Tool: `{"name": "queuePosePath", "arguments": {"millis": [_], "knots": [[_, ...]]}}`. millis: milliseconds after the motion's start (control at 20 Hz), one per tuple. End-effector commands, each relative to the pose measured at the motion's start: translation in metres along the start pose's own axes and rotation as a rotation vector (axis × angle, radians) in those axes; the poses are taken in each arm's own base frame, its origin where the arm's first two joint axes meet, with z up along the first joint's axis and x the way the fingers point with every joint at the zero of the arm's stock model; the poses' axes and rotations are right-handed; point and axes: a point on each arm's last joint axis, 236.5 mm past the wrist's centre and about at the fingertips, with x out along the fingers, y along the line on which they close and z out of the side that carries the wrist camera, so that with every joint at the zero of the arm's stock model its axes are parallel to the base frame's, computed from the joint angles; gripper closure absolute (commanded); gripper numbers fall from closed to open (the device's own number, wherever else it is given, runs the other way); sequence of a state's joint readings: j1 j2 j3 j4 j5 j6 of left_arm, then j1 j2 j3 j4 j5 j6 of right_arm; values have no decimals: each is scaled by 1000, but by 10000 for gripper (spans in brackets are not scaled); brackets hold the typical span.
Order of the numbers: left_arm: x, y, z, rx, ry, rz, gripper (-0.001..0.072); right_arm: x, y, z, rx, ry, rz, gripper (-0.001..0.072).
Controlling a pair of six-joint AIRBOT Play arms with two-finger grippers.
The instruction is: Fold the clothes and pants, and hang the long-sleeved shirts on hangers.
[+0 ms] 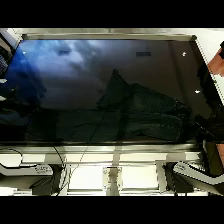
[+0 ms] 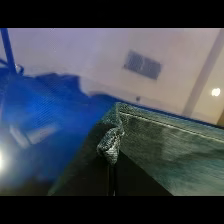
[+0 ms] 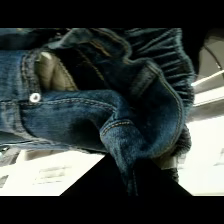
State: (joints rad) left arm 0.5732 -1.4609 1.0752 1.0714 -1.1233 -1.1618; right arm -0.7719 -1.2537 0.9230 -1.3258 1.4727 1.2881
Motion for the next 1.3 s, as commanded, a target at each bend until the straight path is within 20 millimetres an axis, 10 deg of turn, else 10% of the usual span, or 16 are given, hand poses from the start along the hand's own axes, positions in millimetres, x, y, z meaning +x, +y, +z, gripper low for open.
{"name": "queuePosePath", "arguments": {"millis": [0, 300, 450, 600, 900, 1250], "knots": [[-43, -20, 44, -14, -157, -48, 681, -16, 42, 31, -44, -130, 167, 679], [-242, -128, 186, -7, -783, -507, 681, -194, 152, 138, -169, -642, 548, 680], [-338, -152, 195, 101, -972, -602, 681, -296, 182, 148, -335, -866, 530, 680], [-371, -141, 179, 169, -1009, -561, 681, -335, 165, 145, -404, -972, 305, 680], [-306, -66, 117, 214, -721, -359, 681, -243, 99, 128, -342, -703, 129, 681], [-210, -53, 49, 219, -575, -450, 681, -81, -3, 65, -178, -616, 28, 680]]}}
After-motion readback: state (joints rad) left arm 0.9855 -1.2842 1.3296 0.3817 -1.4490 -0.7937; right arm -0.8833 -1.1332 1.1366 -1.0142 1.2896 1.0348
